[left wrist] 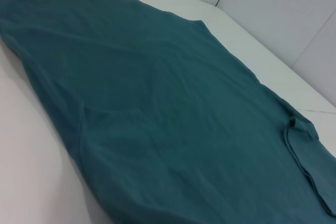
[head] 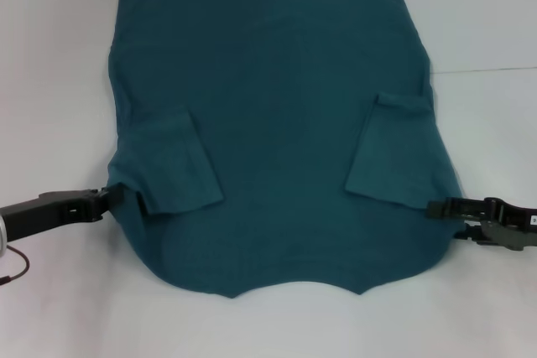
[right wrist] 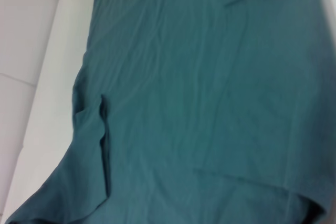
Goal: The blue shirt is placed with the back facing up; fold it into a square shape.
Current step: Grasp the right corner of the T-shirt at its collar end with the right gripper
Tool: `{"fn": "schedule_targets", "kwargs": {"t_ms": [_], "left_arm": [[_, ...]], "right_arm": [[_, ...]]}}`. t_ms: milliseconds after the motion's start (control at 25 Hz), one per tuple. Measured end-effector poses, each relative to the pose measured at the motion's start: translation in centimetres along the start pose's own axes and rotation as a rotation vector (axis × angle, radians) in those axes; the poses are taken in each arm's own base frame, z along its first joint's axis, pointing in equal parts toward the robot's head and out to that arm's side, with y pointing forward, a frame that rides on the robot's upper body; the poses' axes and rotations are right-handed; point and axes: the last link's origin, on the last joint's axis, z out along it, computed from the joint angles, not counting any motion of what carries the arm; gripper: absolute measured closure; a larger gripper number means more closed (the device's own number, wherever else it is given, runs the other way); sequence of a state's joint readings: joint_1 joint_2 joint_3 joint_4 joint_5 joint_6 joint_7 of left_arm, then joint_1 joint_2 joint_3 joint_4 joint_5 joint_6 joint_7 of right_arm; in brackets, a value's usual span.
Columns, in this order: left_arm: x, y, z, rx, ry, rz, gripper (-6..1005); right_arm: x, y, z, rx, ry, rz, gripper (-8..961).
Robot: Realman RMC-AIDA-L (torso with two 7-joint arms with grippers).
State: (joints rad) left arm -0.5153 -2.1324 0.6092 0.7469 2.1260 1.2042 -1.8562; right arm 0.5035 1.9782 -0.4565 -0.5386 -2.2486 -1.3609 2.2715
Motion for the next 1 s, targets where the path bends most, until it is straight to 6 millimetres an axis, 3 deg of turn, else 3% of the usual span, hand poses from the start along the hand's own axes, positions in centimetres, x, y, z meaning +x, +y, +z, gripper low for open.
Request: {"fn": "schedule_targets", "kwargs": {"t_ms": [440,1000], "left_arm": [[0.24,0.13,0.17,-0.005,0.001,0.005,939],[0.25,0.06,0.10,-0.003,0.002,0.004,935]], "right_arm": [[-0.69,-0.06,0.05,0.021,-0.020,-0.006,104],[0.04,0.25,0.67,0.016,0.034,-0.014,104]]}}
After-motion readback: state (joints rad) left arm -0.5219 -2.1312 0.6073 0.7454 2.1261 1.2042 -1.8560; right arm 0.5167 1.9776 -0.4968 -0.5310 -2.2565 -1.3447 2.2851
